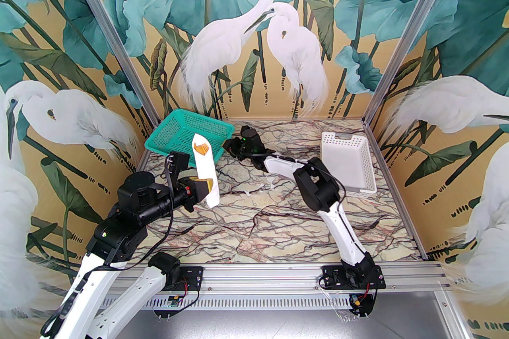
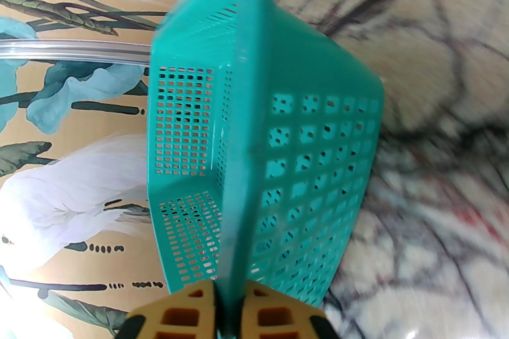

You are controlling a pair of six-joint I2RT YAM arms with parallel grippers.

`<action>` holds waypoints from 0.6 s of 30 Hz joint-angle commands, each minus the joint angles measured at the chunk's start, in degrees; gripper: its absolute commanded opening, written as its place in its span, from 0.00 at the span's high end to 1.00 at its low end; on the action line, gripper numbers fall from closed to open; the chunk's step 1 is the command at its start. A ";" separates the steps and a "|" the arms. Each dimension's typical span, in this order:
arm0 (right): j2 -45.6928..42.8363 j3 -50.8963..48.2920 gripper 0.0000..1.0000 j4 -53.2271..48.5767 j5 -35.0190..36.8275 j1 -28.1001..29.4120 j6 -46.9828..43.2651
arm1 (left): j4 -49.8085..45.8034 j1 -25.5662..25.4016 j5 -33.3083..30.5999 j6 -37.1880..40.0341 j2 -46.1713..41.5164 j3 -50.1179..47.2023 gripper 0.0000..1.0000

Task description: Place the utensils on the paper napkin and roll it up

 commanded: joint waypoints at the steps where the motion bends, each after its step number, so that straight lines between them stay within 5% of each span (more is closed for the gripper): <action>1: -7.60 -7.69 0.87 2.79 4.33 0.62 0.12 | 1.92 0.25 -0.61 -0.77 -1.07 0.46 1.00; 9: -22.46 -29.25 0.87 6.52 10.46 2.74 4.18 | 3.44 0.28 -0.80 -2.85 -2.36 -1.00 1.00; 18: -32.47 -42.68 0.83 7.63 21.65 10.90 8.81 | 7.66 0.32 0.23 -6.37 -3.29 -3.67 1.00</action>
